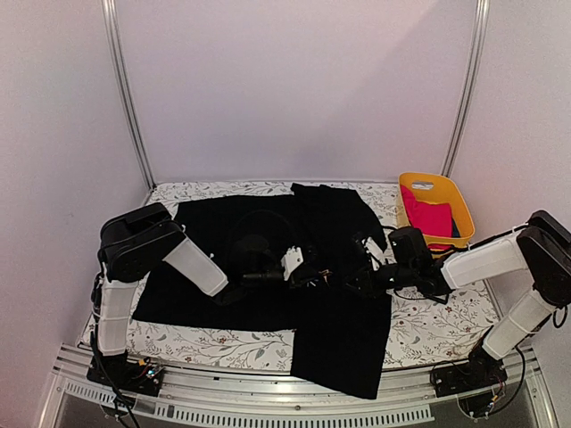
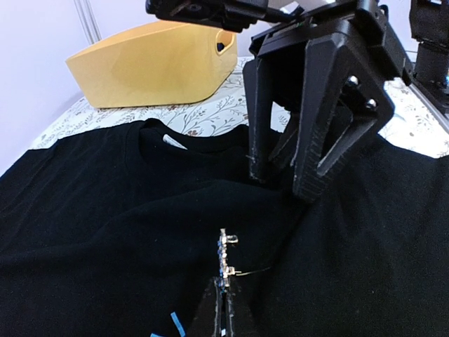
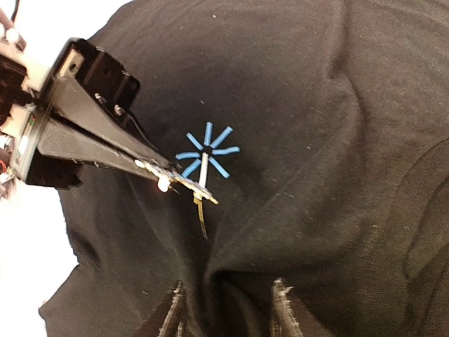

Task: Pin the brooch onto the clothing

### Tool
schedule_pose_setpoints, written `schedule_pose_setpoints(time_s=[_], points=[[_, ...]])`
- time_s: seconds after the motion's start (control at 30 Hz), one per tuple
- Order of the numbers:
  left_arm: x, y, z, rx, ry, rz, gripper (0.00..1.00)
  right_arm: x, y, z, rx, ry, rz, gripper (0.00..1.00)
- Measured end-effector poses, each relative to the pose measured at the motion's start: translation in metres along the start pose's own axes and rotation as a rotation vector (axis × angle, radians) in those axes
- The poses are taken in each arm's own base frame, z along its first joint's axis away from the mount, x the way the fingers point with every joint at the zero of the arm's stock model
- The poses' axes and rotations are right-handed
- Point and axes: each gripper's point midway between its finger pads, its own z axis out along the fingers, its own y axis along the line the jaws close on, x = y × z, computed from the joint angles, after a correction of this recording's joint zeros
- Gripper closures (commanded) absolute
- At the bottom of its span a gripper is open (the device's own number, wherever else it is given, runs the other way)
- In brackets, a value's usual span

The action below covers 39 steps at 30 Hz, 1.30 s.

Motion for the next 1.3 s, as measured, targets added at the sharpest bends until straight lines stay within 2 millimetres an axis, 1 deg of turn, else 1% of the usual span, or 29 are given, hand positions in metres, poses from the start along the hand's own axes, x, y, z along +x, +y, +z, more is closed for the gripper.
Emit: schedule_pose_setpoints(time_s=[0.13, 0.27, 0.33, 0.4, 0.5, 0.57, 0.7, 0.8, 0.9, 1.03, 1.13, 1.23, 1.3], points=[[0.002, 0.000, -0.001, -0.002, 0.005, -0.002, 1.00, 0.001, -0.003, -0.003, 0.021, 0.008, -0.029, 0.57], [0.004, -0.001, -0.001, 0.001, 0.012, -0.013, 1.00, -0.012, 0.003, -0.010, 0.007, -0.039, -0.113, 0.55], [0.005, -0.001, -0.002, 0.003, 0.013, -0.026, 1.00, -0.013, 0.008, -0.014, -0.019, -0.076, -0.182, 0.55], [0.005, 0.000, -0.002, 0.004, 0.012, -0.035, 1.00, -0.005, 0.012, -0.017, -0.043, -0.093, -0.241, 0.54], [0.006, 0.001, -0.004, 0.011, 0.010, -0.058, 1.00, 0.014, 0.017, -0.021, -0.083, -0.117, -0.360, 0.54], [0.006, 0.005, -0.005, 0.012, 0.007, -0.078, 1.00, 0.019, 0.022, -0.022, -0.109, -0.135, -0.443, 0.54], [0.002, 0.013, -0.010, 0.010, -0.003, -0.093, 1.00, 0.016, 0.029, -0.013, -0.163, -0.174, -0.589, 0.53], [-0.006, 0.015, -0.013, 0.012, -0.016, -0.088, 1.00, 0.017, 0.029, -0.005, -0.180, -0.173, -0.649, 0.52], [-0.017, 0.016, -0.015, 0.017, -0.027, -0.086, 1.00, 0.018, 0.028, -0.001, -0.180, -0.170, -0.701, 0.52], [-0.034, 0.017, -0.019, 0.013, -0.048, -0.073, 1.00, 0.002, 0.029, 0.002, -0.168, -0.194, -0.767, 0.53], [-0.037, 0.018, -0.020, 0.013, -0.048, -0.074, 1.00, -0.006, 0.027, 0.007, -0.156, -0.199, -0.806, 0.54], [-0.031, 0.016, -0.019, 0.020, -0.025, -0.092, 1.00, 0.002, 0.022, 0.014, -0.153, -0.163, -0.820, 0.54], [-0.029, 0.016, -0.019, 0.023, -0.018, -0.103, 1.00, 0.012, 0.017, 0.018, -0.152, -0.127, -0.821, 0.57]])
